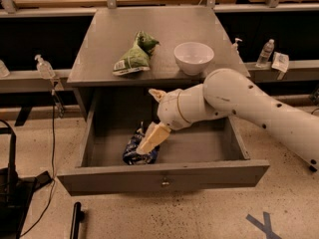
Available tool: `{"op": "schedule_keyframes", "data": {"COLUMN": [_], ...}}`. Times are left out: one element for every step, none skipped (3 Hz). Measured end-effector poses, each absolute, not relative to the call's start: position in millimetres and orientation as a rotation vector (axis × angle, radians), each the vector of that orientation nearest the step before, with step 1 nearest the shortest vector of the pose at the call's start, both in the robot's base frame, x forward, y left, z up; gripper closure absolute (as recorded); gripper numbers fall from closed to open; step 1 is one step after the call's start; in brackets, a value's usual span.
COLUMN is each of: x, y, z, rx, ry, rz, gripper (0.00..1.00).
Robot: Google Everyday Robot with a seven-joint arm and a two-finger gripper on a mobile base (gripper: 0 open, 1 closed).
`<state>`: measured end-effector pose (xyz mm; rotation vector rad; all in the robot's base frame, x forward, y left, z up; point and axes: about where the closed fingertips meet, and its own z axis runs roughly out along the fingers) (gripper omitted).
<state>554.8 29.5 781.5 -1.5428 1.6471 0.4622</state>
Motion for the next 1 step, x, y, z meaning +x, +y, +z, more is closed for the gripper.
{"op": "schedule_keyframes", "data": {"x": [554.8], "y": [29.5], "z": [781.5], "rx": [-1.543], "ry": [1.647], "rz": [0.462], "gripper": [0.0]}}
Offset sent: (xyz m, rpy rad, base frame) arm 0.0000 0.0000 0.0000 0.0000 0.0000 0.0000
